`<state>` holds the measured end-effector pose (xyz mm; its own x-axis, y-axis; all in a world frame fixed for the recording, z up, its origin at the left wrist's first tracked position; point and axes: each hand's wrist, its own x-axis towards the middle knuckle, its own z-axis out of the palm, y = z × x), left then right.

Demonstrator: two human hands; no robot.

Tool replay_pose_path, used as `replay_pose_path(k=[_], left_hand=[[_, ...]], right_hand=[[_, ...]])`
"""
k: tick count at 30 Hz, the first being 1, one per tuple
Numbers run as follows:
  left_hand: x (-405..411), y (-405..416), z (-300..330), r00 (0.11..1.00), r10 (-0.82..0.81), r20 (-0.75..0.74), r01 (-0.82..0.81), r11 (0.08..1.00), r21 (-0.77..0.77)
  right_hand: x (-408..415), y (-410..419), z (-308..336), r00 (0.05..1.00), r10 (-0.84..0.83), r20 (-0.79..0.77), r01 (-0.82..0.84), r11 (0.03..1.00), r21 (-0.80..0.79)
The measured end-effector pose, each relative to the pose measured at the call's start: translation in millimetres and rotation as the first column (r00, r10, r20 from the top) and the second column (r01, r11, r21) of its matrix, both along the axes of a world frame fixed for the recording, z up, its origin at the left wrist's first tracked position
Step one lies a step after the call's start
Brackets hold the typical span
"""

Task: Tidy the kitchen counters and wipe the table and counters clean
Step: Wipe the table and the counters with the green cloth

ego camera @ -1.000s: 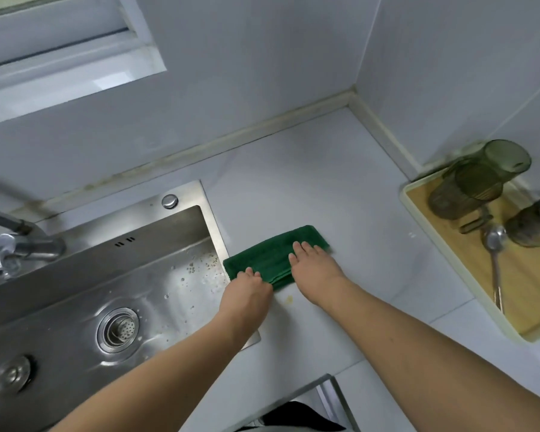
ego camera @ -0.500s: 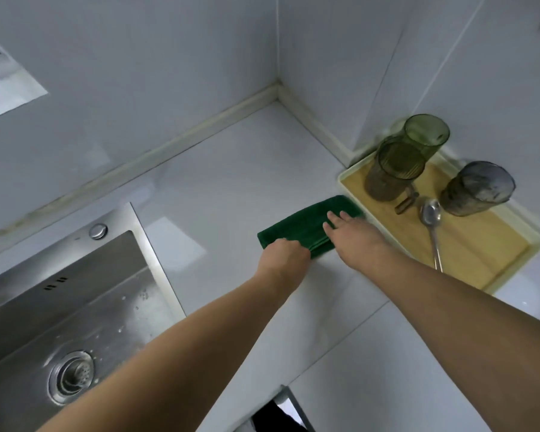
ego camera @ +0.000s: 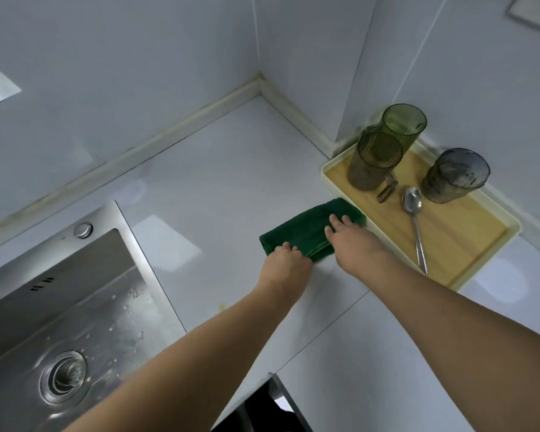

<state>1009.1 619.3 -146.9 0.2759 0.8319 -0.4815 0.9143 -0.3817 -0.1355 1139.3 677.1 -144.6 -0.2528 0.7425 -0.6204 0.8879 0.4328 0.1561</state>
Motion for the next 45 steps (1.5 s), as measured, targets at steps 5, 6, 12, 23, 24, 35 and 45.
replay_pose_path(k=[5,6,12,23,24,35,45], left_hand=[[-41,-28,6,0.997,0.032,0.077,-0.035,0.998,0.045],[-52,-40,6,0.998,0.028,0.064,-0.030,0.999,0.040],[-137,-117,4,0.969,0.233,0.078,-0.227,0.970,-0.085],[-151,-138,4,0.993,0.119,0.012,-0.118,0.992,-0.040],[-154,-143,1,0.994,0.113,-0.003,-0.113,0.992,-0.048],[-118,-172,-8,0.941,0.331,0.070,-0.338,0.931,0.140],[-87,-159,-1,0.901,0.423,0.097,-0.432,0.897,0.092]], right_hand=[[-38,-18,9,0.992,0.119,0.033,-0.120,0.992,0.038],[-49,-25,10,0.990,0.141,0.022,-0.142,0.990,0.025],[-132,-87,16,0.936,0.351,0.003,-0.350,0.934,-0.070],[-138,-112,11,0.937,0.348,-0.034,-0.349,0.937,-0.019],[-141,-115,11,0.942,0.336,-0.023,-0.336,0.941,-0.035],[-131,-133,-1,0.935,0.353,-0.012,-0.353,0.935,0.022],[-83,-131,-4,0.937,0.326,-0.128,-0.321,0.945,0.060]])
